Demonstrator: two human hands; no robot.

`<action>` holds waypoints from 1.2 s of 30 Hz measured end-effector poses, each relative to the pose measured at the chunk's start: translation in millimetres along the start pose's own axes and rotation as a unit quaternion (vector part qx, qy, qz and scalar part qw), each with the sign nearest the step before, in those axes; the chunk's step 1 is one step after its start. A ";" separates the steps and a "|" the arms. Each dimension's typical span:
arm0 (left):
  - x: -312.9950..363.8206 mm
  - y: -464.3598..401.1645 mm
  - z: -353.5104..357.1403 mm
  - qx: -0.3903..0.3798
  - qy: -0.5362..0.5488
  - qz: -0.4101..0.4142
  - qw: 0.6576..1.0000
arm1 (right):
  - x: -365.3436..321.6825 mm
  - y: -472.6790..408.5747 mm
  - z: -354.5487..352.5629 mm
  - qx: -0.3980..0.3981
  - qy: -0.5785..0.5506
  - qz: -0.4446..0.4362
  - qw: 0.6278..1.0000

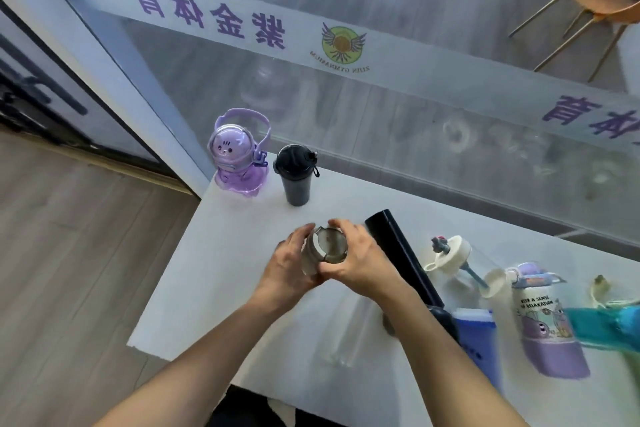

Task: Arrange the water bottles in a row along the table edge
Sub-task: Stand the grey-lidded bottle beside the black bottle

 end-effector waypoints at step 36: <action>20.7 -99.5 -32.4 0.076 -0.276 0.141 0.948 | -8.1 -103.5 -34.5 0.106 0.108 0.011 0.988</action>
Point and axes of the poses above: each hand's wrist, its own y-axis away from the middle knuckle, its own z-axis out of the palm, x = y × z, the point moved 1 cm from there along -y, towards the middle knuckle, and after that the axes turned 13 degrees about x, right-handed, at the moved point
